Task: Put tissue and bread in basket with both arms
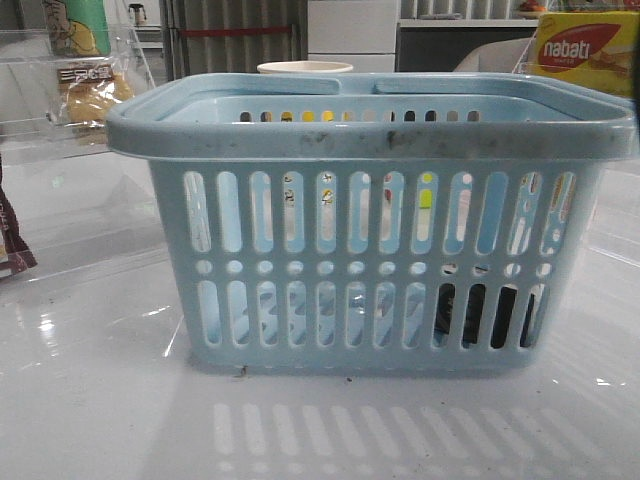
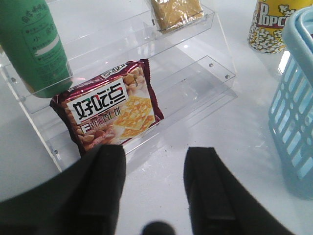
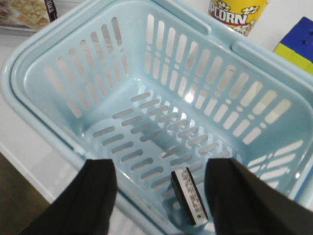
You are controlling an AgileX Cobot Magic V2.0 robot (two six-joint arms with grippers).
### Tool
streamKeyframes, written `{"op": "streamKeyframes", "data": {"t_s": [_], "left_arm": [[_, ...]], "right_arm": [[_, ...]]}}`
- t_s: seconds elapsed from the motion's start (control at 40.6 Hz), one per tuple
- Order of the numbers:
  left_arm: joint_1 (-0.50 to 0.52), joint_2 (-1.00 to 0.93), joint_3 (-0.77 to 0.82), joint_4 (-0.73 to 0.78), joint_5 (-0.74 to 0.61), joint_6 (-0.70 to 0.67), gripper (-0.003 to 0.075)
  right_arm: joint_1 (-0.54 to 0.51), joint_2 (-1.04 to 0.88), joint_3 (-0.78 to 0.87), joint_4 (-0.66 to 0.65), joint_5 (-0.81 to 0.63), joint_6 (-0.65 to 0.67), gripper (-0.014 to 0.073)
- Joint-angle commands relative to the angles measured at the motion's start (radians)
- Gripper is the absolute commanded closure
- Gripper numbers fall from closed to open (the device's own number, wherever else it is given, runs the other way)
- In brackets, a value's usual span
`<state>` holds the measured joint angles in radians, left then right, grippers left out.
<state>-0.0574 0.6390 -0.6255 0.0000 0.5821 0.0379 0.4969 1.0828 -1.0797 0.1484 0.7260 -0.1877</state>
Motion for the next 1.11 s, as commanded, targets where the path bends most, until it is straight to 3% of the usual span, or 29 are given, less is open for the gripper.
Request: {"op": "streamKeyframes", "data": {"t_s": [0.0, 0.074, 0.172, 0.837, 1.084], "left_arm": [[-0.006, 0.025, -0.033, -0.011, -0.095, -0.011, 0.0296], [-0.006, 0.059, -0.047, -0.015, -0.096, -0.011, 0.0207], [-0.006, 0.131, -0.086, -0.046, -0.097, -0.011, 0.0143], [-0.006, 0.811, -0.654, -0.113, -0.104, -0.010, 0.0150], [-0.004, 1.035, -0.878, -0.222, -0.043, 0.101, 0.0150]], "right_arm": [[0.001, -0.108, 0.047, 0.011, -0.075, -0.015, 0.0087], [0.001, -0.166, 0.089, 0.011, -0.075, -0.015, 0.0087], [0.001, -0.218, 0.132, 0.011, -0.075, -0.014, 0.0087], [0.001, -0.229, 0.149, 0.011, -0.073, -0.014, 0.0087], [0.001, -0.229, 0.149, 0.011, -0.073, -0.014, 0.0087]]}}
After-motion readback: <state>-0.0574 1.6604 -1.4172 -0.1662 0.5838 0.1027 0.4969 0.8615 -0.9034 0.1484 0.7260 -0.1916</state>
